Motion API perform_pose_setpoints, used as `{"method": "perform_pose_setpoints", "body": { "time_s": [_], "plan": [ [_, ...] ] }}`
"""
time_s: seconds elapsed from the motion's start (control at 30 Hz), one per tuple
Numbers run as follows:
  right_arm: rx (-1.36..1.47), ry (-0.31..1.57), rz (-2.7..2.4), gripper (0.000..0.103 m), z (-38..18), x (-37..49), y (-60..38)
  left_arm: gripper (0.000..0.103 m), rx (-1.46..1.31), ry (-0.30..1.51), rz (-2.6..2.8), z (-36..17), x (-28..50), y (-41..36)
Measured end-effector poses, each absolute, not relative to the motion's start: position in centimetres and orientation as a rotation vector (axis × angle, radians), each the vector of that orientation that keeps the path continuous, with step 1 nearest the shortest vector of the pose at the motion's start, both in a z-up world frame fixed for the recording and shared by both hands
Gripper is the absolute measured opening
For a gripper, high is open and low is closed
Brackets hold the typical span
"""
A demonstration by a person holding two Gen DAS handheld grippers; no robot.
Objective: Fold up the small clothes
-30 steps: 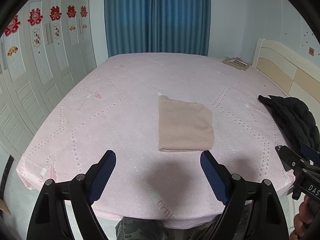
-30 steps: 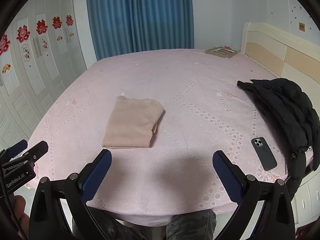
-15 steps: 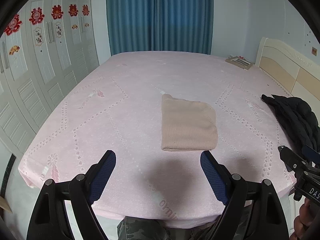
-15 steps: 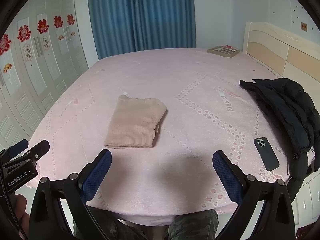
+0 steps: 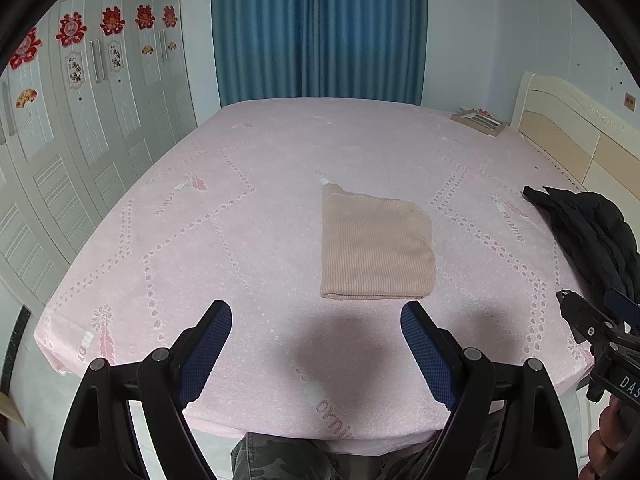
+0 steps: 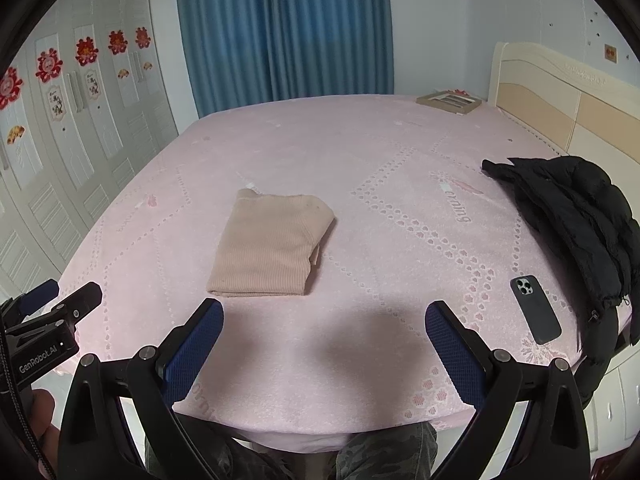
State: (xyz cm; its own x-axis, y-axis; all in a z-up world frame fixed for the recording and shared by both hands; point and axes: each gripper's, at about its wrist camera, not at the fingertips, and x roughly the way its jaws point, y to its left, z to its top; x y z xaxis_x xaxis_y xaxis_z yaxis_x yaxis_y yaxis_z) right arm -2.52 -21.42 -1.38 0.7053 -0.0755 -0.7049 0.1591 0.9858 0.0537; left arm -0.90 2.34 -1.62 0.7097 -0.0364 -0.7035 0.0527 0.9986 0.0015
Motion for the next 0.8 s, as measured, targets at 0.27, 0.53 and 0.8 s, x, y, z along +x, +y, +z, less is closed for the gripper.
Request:
{"method": "perform_pose_setpoints", "body": {
  "time_s": [0.27,0.53,0.8],
  "plan": [
    [0.125,0.77,-0.128,0.1,-1.35,-2.46,-21.61,0.086,0.03,0.776,-0.051,-1.62,-1.08,1.83],
    [0.129,0.772,-0.127,0.1,-1.43,-2.32,-21.79,0.086,0.009,0.78,-0.051,-1.56,-0.66,2.2],
    [0.126,0.769,-0.122,0.099,-1.51,-2.3,-21.58,0.086,0.013,0.771,-0.033,-1.61,-0.77,2.0]
  ]
}}
